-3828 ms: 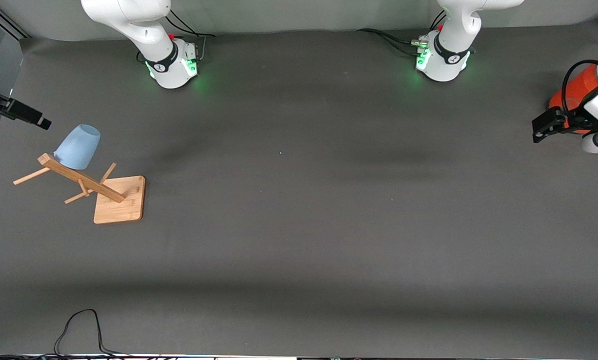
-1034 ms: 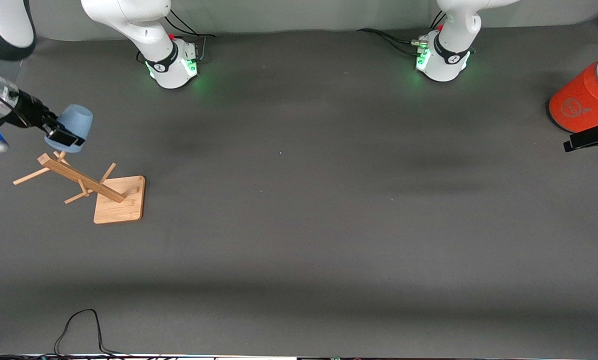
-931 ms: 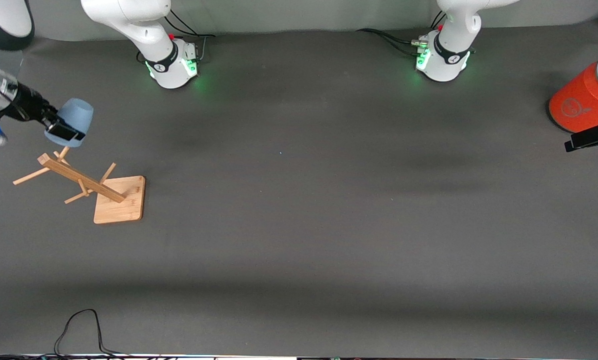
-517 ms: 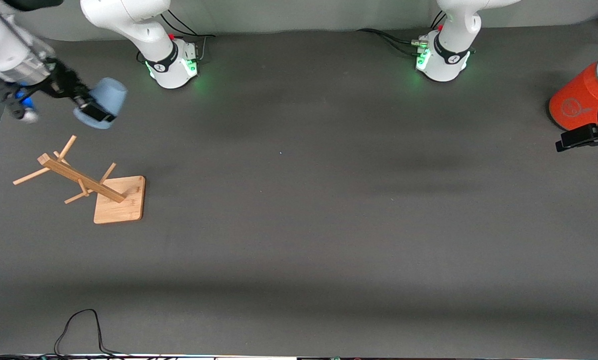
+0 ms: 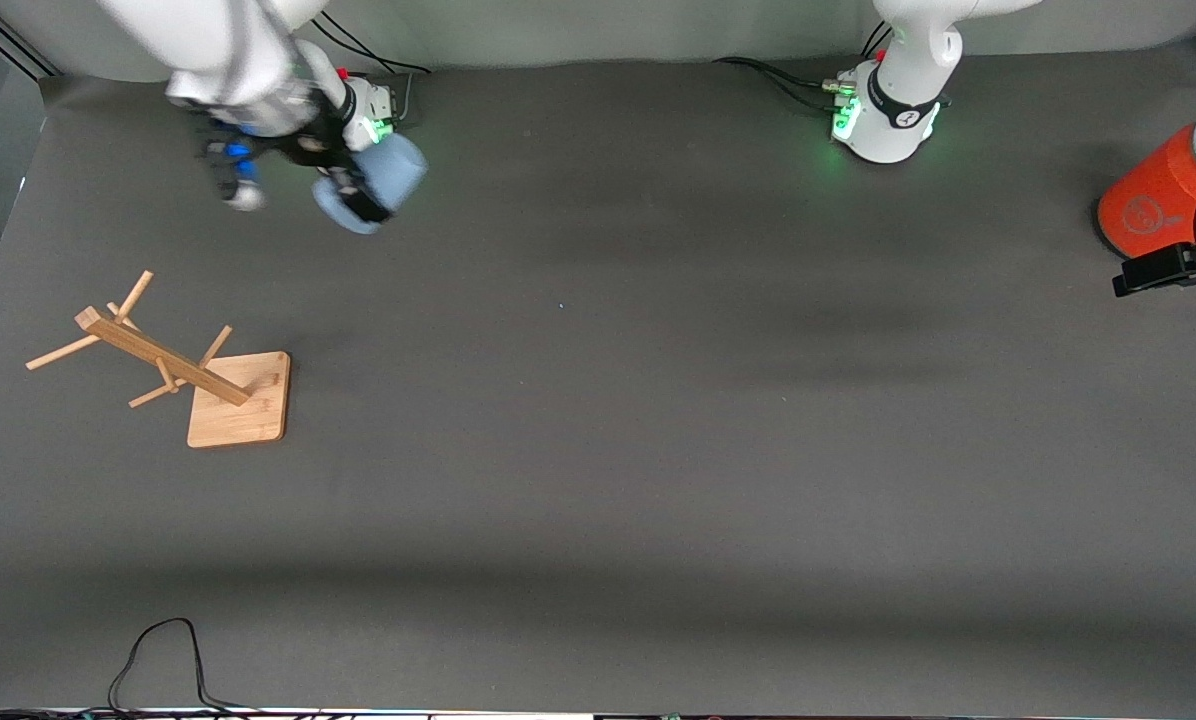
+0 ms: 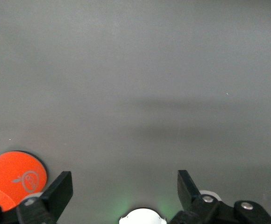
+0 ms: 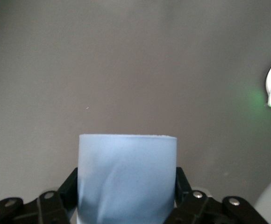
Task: Rotate and upright cup with both arms
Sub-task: 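Pull the blue cup off the peg with the right gripper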
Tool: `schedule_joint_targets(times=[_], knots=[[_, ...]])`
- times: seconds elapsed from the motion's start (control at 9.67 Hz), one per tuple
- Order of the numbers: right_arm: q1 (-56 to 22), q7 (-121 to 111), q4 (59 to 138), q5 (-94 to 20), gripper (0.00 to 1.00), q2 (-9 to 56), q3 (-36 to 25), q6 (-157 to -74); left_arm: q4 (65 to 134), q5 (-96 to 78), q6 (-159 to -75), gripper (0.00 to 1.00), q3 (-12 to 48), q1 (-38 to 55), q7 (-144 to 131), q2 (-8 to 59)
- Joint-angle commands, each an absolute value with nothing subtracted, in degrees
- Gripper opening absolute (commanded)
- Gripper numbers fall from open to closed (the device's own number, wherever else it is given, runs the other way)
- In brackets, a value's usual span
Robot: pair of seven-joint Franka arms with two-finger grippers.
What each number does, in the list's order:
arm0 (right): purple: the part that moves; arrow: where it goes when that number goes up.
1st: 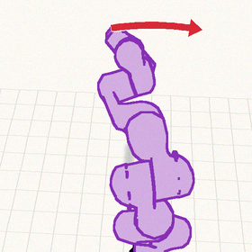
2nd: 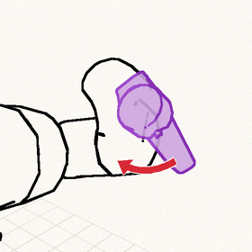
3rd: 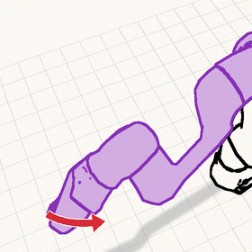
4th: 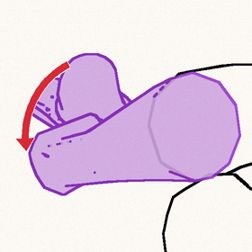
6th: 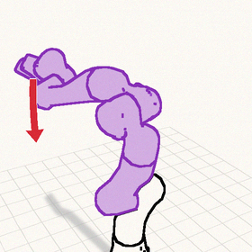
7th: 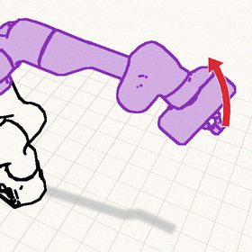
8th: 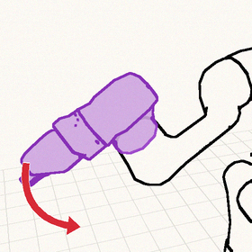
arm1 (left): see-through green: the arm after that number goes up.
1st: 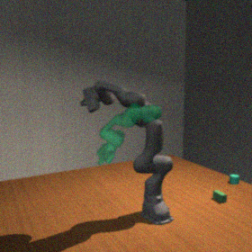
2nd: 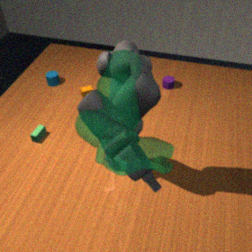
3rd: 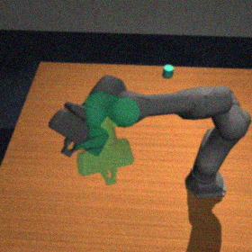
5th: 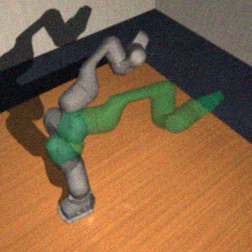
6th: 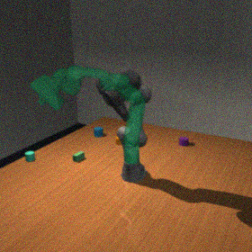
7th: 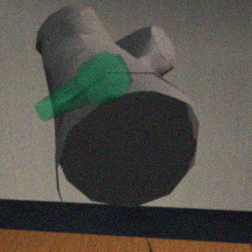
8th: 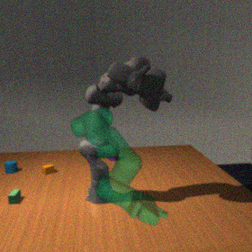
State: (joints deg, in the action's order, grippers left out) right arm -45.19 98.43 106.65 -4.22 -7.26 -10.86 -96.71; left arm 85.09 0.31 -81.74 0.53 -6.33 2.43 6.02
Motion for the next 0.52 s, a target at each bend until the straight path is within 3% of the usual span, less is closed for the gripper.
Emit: schedule_joint_targets(times=[0.0,0.41], knots=[[-50.5,108.6,92.6,-4.8,0.47,8.1,-11.7,-96.4,83.3,1.2,-80.0,1.0,0.6,-4.8,1.5,6.2],[-57.2,123.6,88.3,-4.6,0.47,22.6,-11.8,-107.3,83.3,1.3,-79.6,1.0,0.6,-4.7,1.5,6.2]])
